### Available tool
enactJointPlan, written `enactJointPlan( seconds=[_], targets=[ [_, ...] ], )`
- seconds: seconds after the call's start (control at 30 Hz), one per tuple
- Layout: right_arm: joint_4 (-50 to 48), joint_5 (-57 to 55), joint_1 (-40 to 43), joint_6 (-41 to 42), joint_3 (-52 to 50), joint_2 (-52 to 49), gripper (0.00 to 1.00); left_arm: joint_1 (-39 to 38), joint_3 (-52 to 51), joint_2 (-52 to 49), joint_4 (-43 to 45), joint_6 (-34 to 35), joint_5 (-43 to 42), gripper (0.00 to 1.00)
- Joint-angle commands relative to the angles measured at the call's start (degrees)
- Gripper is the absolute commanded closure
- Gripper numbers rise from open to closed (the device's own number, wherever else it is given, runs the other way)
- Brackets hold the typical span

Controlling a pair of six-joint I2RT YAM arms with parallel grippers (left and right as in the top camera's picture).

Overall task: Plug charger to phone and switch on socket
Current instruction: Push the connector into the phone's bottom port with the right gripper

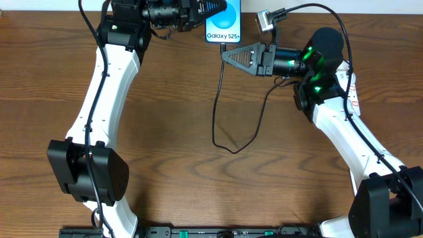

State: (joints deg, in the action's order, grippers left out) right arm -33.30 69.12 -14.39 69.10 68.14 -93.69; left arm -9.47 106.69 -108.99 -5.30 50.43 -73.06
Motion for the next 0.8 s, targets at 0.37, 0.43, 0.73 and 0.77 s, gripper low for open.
enactJointPlan(
  seconds=[0.37,0.43,0.73,0.77],
  targets=[
    [-0.3,-7.4,0.5,-1.9,0.6,0.6,0.55,-0.5,0.4,0.2,-0.2,-0.2,-3.9,0.93],
    [0.3,-6.5,0.5,-3.2,0.6,0.6,0.44,-0.4,0.4,0.2,-0.2,-0.4,-2.6,0.93],
    [14.6,-5.5,0.5,-10.3,0.6,0.6,0.01,2.0,0.4,-1.3,-7.2,-5.8,6.7,0.93],
    [16.9,-5.9,0.5,-11.8,0.6,0.6,0.01,2.3,0.4,-1.7,-9.7,-7.5,7.9,0.93]
  ],
)
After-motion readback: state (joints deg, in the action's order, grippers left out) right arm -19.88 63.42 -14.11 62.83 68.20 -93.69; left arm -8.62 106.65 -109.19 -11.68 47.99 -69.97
